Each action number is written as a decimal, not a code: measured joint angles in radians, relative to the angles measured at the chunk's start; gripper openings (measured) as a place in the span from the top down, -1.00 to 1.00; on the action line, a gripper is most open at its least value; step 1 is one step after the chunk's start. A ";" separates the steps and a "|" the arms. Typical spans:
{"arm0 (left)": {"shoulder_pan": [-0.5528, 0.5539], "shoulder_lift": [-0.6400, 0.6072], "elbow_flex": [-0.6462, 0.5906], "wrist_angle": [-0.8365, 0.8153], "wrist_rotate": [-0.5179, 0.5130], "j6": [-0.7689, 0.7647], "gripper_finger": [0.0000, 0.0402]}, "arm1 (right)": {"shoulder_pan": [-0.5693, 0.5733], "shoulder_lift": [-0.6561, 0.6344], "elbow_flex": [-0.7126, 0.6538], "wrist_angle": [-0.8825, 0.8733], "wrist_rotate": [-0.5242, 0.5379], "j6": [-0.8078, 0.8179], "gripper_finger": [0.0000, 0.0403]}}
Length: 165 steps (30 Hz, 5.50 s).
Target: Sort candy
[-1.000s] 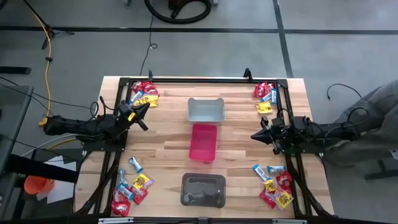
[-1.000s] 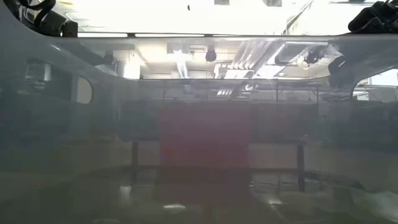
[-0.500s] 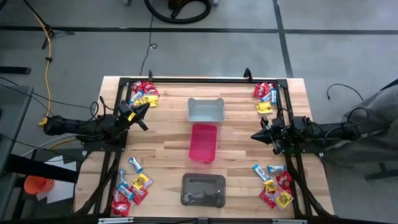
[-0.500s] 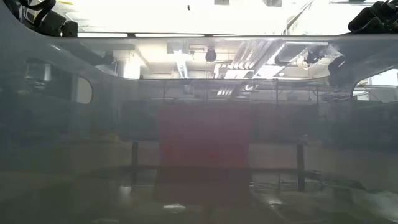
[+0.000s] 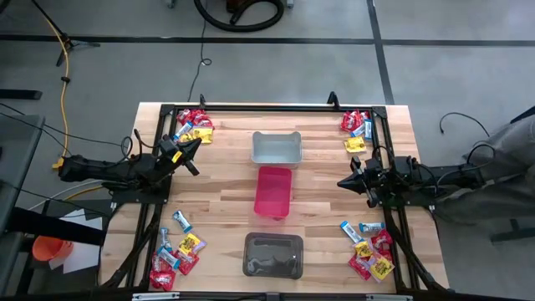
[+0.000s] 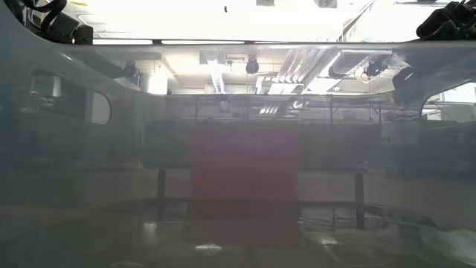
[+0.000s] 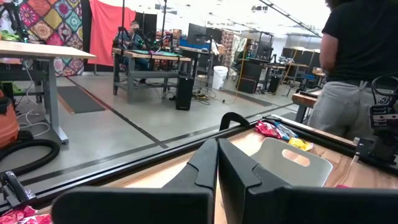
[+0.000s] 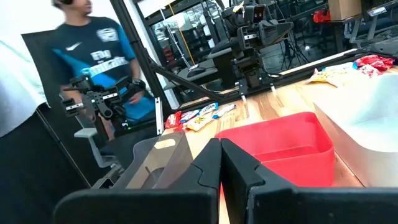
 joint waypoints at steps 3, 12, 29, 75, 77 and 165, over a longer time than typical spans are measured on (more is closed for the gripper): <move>0.000 0.000 0.000 0.000 0.000 0.000 1.00 | 0.000 0.000 0.000 0.000 0.000 0.000 1.00; 0.000 0.000 0.000 0.000 0.000 0.000 1.00 | 0.000 0.000 0.000 0.000 0.000 0.000 1.00; 0.000 0.000 0.000 0.000 0.000 0.000 1.00 | 0.000 0.000 0.000 0.000 0.000 0.000 1.00; 0.926 1.114 0.717 -0.800 0.785 -0.399 0.63 | 0.000 0.000 0.000 0.000 0.000 0.000 1.00; 0.927 1.165 0.717 -0.800 0.741 -0.410 0.53 | 0.000 0.000 0.000 0.000 0.000 0.000 1.00; 0.878 1.353 0.572 -0.562 0.722 -0.658 0.94 | 0.000 0.000 0.000 0.000 0.000 0.000 1.00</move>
